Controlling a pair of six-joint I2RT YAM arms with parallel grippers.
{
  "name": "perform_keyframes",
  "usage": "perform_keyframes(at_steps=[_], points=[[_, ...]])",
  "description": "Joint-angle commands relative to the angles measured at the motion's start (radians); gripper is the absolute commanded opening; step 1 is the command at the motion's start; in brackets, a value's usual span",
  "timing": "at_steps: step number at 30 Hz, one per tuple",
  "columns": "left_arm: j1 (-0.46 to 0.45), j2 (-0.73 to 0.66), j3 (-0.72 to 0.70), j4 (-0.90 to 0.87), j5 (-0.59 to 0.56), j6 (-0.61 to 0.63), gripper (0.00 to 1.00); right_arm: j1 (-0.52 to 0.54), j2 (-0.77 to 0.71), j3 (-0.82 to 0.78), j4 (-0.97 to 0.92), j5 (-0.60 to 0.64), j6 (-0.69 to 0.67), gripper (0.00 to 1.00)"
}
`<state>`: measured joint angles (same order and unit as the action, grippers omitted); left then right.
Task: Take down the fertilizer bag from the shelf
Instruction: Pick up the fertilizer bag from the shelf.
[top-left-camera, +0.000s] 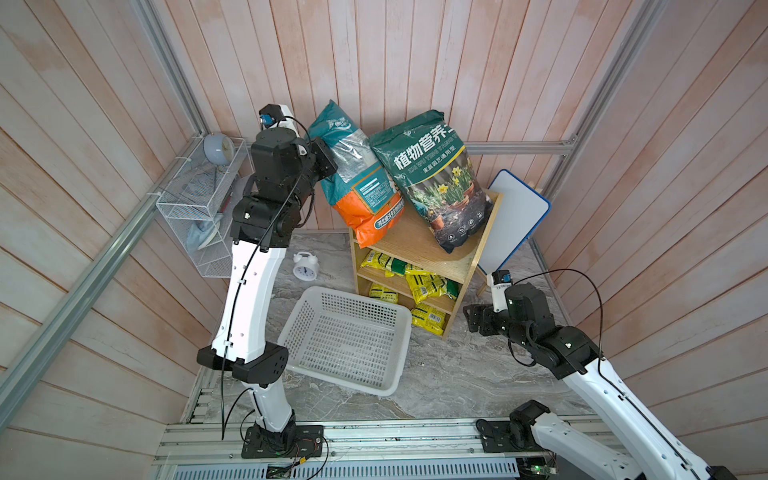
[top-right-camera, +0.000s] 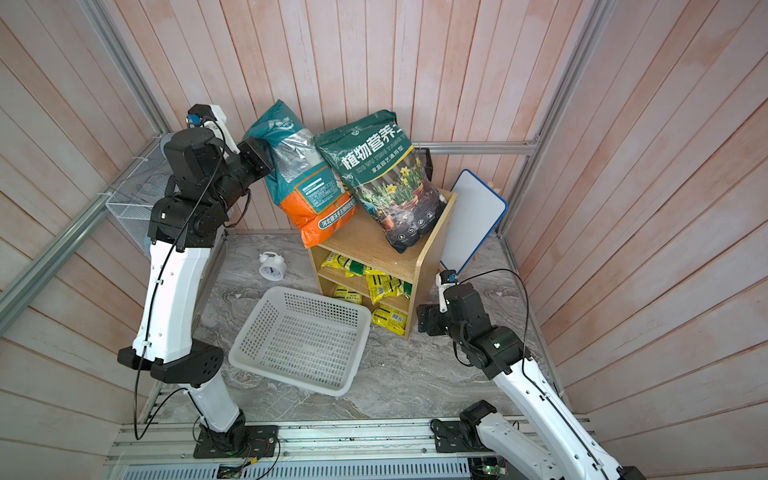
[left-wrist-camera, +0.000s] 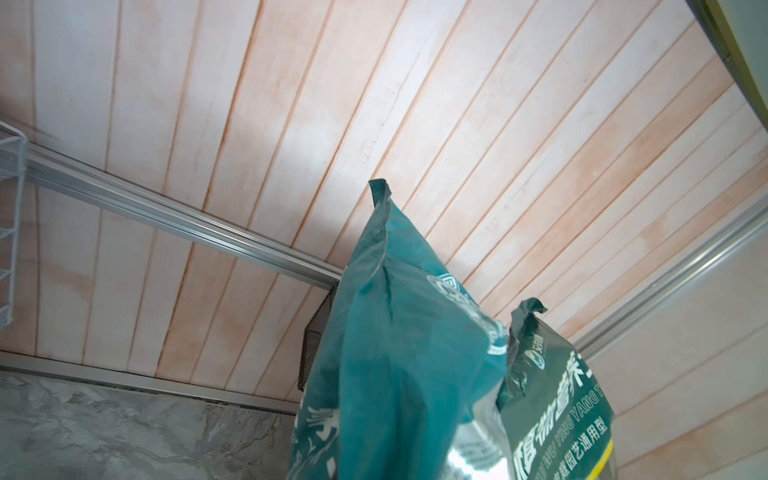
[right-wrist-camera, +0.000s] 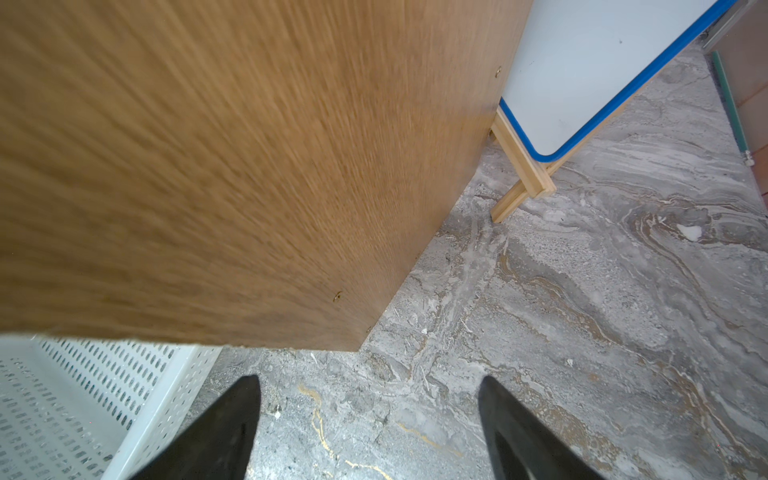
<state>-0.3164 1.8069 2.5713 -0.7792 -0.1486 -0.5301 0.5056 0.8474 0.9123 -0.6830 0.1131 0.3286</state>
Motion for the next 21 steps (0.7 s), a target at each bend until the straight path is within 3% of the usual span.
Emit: perform_keyframes(at_steps=[1,13,17,21], points=[[0.039,-0.043,0.047,0.213,-0.111,0.019,0.00,-0.005,0.027,0.018,-0.002,-0.012,-0.017,0.86],[0.037,-0.152,0.118,0.311,-0.082,-0.014,0.00,-0.004,0.051,0.003,0.023,-0.039,-0.013,0.85],[0.038,-0.250,0.016,0.271,-0.050,-0.034,0.00,-0.004,0.090,0.032,0.035,-0.071,-0.023,0.85],[0.037,-0.393,-0.200,0.228,-0.049,-0.013,0.00,-0.004,0.117,0.055,0.043,-0.091,-0.031,0.85]])
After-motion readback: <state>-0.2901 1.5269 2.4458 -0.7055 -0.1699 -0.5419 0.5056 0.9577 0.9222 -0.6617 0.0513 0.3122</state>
